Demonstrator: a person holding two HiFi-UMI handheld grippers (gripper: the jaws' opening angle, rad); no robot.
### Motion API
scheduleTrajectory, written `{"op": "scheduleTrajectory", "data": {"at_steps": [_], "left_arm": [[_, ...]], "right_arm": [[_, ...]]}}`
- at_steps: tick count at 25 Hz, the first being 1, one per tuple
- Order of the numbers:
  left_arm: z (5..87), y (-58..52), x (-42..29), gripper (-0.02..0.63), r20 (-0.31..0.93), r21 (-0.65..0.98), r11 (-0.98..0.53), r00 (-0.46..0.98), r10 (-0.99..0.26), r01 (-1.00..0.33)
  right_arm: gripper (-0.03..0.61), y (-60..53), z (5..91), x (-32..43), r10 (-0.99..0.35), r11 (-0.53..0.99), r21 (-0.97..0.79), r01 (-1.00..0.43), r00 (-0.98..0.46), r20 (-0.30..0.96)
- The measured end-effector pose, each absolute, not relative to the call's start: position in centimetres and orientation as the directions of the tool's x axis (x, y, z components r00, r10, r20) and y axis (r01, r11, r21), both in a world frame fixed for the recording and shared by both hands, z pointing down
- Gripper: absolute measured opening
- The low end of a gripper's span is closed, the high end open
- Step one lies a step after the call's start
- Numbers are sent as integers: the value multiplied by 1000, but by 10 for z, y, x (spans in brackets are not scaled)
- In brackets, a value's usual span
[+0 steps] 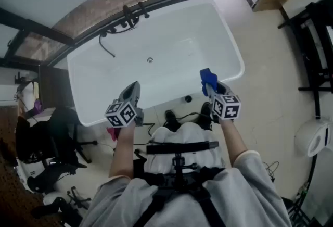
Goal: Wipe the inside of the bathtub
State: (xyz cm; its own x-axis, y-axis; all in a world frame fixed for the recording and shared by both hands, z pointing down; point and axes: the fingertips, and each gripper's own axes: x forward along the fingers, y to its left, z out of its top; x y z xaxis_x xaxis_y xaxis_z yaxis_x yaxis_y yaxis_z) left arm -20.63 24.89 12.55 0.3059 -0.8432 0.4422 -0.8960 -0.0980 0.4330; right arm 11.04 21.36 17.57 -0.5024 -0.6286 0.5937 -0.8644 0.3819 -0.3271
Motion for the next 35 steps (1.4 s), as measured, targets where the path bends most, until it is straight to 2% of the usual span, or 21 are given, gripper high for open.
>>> {"op": "scheduleTrajectory", "data": {"at_steps": [3, 11, 20, 26, 32, 35], "left_arm": [[126, 244, -196, 3, 489, 282, -188, 309, -816, -941], [129, 232, -179, 3, 512, 175, -278, 328, -794, -945], [133, 216, -174, 3, 508, 194, -345, 395, -766, -918], [144, 201, -170, 3, 501, 202, -393, 440, -745, -897], [154, 178, -132, 3, 521, 208, -458, 494, -696, -864], [156, 162, -105, 3, 528, 206, -468, 501, -686, -859]], "right_arm": [[114, 213, 178, 112, -634, 363, -324, -874, -486, 602], [114, 210, 188, 114, -645, 326, -311, -893, -451, 617], [114, 200, 192, 107, -666, 278, -301, -912, -409, 624], [113, 181, 196, 109, -695, 240, -224, -945, -328, 639], [114, 158, 202, 131, -695, 204, -133, -970, -239, 678], [114, 139, 207, 147, -699, 224, -115, -968, -242, 673]]}}
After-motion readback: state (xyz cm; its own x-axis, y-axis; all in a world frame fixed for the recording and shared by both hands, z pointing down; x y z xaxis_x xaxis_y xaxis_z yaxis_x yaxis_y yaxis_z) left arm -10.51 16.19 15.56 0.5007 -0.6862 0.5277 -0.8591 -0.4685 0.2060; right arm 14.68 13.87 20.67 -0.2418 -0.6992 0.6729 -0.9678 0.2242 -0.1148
